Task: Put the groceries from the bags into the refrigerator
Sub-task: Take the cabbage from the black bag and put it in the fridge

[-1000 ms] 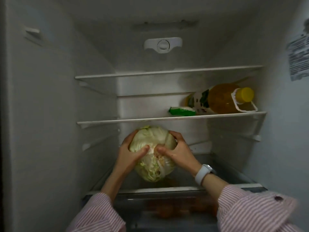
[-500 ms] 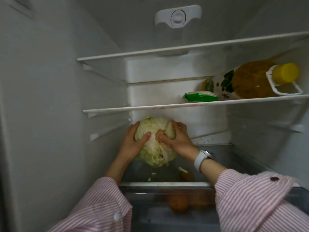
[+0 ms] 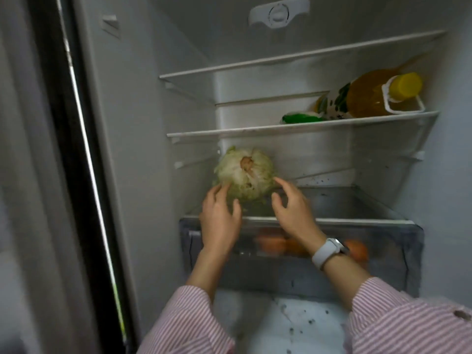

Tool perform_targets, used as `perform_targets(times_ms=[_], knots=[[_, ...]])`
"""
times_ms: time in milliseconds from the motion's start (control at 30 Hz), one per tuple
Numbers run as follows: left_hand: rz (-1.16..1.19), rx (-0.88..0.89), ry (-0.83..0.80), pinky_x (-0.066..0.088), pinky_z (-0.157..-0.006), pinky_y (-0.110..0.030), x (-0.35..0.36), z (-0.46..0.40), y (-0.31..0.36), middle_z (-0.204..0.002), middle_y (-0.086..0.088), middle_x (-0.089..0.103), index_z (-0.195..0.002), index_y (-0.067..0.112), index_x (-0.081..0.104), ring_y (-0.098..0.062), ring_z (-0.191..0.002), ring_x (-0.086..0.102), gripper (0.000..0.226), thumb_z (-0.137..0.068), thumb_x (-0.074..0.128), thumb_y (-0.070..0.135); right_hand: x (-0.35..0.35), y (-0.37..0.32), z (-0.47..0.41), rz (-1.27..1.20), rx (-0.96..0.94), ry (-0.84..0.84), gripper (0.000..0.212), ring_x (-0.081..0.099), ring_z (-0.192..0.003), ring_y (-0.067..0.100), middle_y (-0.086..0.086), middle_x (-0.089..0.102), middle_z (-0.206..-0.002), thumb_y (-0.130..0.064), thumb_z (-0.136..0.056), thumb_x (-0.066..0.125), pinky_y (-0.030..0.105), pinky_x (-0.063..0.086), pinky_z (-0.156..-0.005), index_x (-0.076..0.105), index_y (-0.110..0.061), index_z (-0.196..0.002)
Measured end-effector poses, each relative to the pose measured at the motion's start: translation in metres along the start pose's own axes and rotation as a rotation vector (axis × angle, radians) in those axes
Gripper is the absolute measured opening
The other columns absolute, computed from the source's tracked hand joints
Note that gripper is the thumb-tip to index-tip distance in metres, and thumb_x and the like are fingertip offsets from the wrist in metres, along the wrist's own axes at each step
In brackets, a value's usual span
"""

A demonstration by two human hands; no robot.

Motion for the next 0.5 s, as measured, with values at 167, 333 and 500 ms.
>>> perform_targets(times_ms=[167, 333, 500], knots=[[-0.227, 0.034, -0.01, 0.047, -0.088, -0.043, -0.039, 0.13, 0.003, -0.115, -0.01, 0.064, -0.114, 0.01, 0.062, -0.031, -0.105, 0.06, 0.047, -0.079, 0.04, 0.033, -0.008, -0.022, 0.114, 0.021, -0.098, -0.015, 0.041, 0.05, -0.115, 0.03, 0.015, 0.058, -0.122, -0.014, -0.084, 0.041, 0.009, 0.021, -0.096, 0.055, -0.002, -0.121], [-0.455, -0.024, -0.105, 0.041, -0.095, -0.05, -0.095, 0.258, -0.007, -0.116, -0.004, 0.064, -0.115, 0.016, 0.061, -0.026, -0.111, 0.058, 0.044, -0.08, 0.041, 0.034, 0.003, -0.041, 0.236, 0.033, -0.129, -0.203, 0.039, 0.048, -0.113, 0.02, 0.009, 0.06, -0.119, -0.02, -0.088, 0.037, 0.016, 0.027, -0.099, 0.056, -0.005, -0.119], [-0.713, -0.18, -0.3, 0.044, -0.089, -0.051, -0.173, 0.379, -0.054, -0.109, -0.003, 0.067, -0.109, 0.02, 0.063, -0.028, -0.105, 0.062, 0.038, -0.079, 0.044, 0.033, 0.059, -0.076, 0.365, 0.022, -0.175, -0.531, 0.04, 0.06, -0.099, 0.029, 0.013, 0.067, -0.104, -0.021, -0.083, 0.038, 0.042, 0.05, -0.089, 0.063, -0.003, -0.108]])
Point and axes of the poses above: each hand's wrist, its own z-axis away from the middle knuckle, its own x-axis out of the palm, y = z × x, the point moved 6 cm from there along -z, towards the middle knuckle
